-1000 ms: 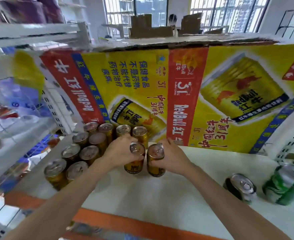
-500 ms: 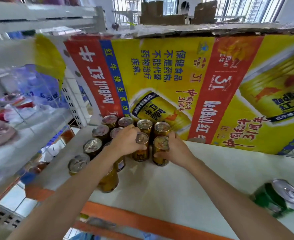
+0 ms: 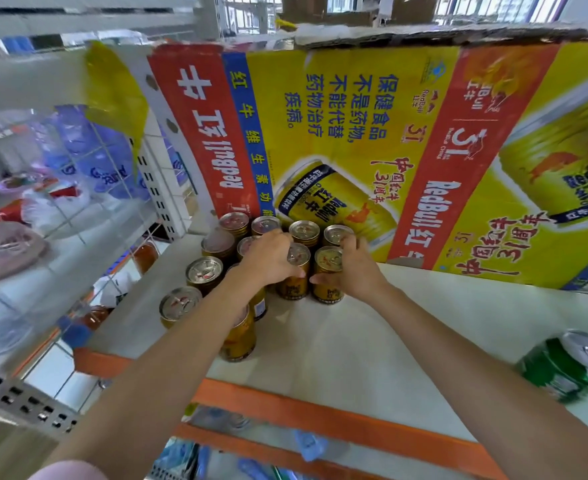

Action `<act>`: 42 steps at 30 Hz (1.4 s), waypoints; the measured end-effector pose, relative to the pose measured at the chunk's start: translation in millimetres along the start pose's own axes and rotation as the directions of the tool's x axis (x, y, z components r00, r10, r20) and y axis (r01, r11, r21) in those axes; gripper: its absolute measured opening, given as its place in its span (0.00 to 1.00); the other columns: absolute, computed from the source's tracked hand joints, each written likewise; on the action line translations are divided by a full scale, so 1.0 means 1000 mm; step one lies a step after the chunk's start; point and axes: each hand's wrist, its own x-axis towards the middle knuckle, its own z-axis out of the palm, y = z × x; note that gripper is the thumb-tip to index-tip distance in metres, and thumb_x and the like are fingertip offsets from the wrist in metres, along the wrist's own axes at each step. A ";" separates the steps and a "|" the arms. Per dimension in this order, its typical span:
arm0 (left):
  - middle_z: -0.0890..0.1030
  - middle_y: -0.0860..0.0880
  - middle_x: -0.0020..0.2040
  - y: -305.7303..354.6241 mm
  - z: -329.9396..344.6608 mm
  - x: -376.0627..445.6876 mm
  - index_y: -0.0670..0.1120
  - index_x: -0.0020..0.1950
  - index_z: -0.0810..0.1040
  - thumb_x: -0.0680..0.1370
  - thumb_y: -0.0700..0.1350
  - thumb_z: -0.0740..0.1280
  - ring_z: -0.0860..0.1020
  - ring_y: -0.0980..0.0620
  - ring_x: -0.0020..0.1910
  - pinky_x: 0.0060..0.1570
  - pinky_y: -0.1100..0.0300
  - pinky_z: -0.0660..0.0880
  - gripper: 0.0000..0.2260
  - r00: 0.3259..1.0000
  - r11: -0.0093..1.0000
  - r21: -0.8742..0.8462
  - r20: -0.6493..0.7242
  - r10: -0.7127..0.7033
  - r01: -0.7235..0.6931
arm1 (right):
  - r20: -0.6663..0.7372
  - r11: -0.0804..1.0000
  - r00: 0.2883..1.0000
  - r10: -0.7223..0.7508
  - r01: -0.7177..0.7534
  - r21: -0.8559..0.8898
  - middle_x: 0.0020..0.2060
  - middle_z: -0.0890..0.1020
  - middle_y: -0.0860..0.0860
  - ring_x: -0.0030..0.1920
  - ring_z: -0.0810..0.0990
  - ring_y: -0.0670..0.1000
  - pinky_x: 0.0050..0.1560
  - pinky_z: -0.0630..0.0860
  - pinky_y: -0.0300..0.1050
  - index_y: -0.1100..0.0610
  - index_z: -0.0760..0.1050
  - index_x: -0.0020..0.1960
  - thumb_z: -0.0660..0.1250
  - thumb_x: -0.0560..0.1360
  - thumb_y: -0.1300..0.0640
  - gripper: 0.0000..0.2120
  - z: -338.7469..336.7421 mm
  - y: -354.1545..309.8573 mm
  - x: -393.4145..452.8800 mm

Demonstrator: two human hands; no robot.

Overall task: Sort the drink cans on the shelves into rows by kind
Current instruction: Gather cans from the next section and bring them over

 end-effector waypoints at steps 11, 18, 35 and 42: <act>0.74 0.43 0.63 0.000 0.002 -0.001 0.41 0.64 0.73 0.67 0.54 0.76 0.72 0.43 0.61 0.57 0.50 0.71 0.30 1.000 1.000 0.010 0.008 0.014 -0.015 | -0.006 0.997 0.999 0.049 -0.049 -0.067 0.69 0.63 0.61 0.69 0.63 0.60 0.66 0.67 0.52 0.64 0.55 0.72 0.76 0.65 0.45 0.47 0.004 -0.003 0.000; 0.70 0.44 0.66 0.004 0.001 -0.008 0.41 0.69 0.68 0.72 0.51 0.72 0.69 0.44 0.65 0.60 0.51 0.69 0.30 1.000 0.998 0.066 0.004 0.013 -0.013 | 0.005 0.991 0.996 0.091 -0.090 -0.101 0.69 0.63 0.60 0.70 0.63 0.59 0.63 0.68 0.53 0.64 0.53 0.72 0.74 0.66 0.41 0.48 0.005 -0.010 -0.003; 0.78 0.44 0.60 -0.001 0.010 -0.017 0.43 0.63 0.74 0.73 0.49 0.71 0.74 0.45 0.60 0.56 0.53 0.70 0.22 0.996 0.998 -0.049 -0.081 0.038 -0.042 | 0.053 0.999 0.998 0.025 -0.024 -0.030 0.64 0.73 0.60 0.62 0.74 0.61 0.57 0.73 0.54 0.61 0.61 0.69 0.72 0.69 0.43 0.39 -0.005 0.006 -0.017; 0.79 0.44 0.59 0.003 0.009 -0.015 0.43 0.63 0.74 0.74 0.52 0.70 0.76 0.45 0.58 0.54 0.53 0.71 0.22 0.995 1.000 -0.025 -0.098 0.015 -0.017 | 0.053 0.992 0.997 0.051 -0.044 -0.120 0.62 0.74 0.60 0.60 0.74 0.61 0.54 0.73 0.51 0.60 0.62 0.69 0.72 0.69 0.44 0.37 -0.011 0.005 -0.012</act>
